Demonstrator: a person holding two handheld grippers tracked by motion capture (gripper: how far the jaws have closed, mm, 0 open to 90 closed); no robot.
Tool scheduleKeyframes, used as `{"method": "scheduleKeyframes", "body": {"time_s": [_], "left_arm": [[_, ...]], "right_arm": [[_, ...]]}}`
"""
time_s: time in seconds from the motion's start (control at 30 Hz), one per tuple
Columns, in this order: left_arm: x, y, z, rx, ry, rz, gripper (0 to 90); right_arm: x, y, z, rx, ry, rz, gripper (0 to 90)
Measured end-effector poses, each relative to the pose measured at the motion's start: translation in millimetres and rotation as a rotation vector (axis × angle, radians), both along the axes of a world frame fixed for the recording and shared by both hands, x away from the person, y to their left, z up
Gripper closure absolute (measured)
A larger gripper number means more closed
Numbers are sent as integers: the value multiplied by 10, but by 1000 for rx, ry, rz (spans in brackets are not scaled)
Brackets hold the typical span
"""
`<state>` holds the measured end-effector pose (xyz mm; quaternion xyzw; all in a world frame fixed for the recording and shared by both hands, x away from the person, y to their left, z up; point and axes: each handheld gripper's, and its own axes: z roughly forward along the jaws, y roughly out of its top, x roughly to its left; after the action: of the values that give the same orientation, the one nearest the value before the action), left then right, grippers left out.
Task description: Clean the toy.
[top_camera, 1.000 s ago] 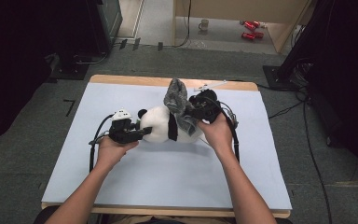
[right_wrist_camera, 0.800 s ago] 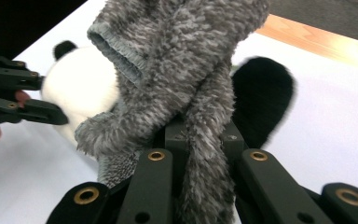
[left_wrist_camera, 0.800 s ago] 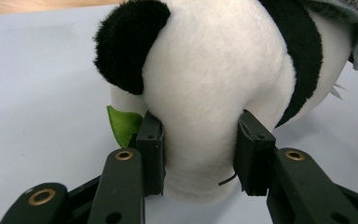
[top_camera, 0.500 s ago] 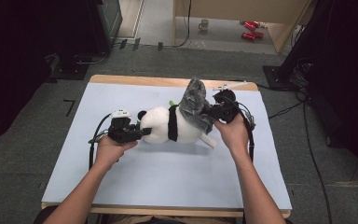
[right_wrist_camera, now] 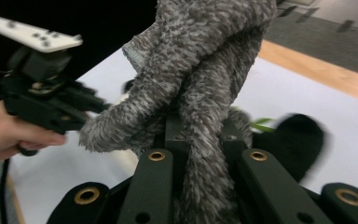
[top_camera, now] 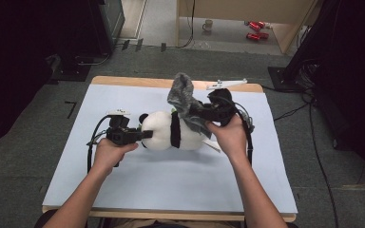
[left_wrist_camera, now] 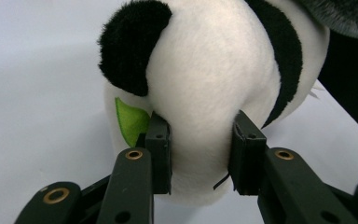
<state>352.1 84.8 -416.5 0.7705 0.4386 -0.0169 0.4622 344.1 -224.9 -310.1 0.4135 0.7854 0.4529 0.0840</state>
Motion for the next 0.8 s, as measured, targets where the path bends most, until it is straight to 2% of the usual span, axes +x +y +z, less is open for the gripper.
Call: {"method": "scheduleKeyframes", "body": {"time_s": [0.17, 0.33, 0.5, 0.6, 0.67, 0.8], "left_arm": [[15, -2, -27, 3, -33, 17, 640], [6, 20, -58, 19, -85, 21, 568], [17, 98, -129, -3, -140, -6, 415], [14, 133, -151, -4, -151, -35, 370], [-11, 143, -174, 18, -191, -65, 350], [-32, 148, -223, 14, -228, -93, 322]], "right_arm": [[8, 325, -179, -42, 29, 61, 804], [97, 498, -455, -125, 65, 62, 804], [159, 466, -508, -99, 68, 51, 804], [198, 451, -521, -92, 66, 49, 803], [218, 450, -525, -92, 60, 49, 803], [270, 446, -522, -92, 57, 41, 803]]}}
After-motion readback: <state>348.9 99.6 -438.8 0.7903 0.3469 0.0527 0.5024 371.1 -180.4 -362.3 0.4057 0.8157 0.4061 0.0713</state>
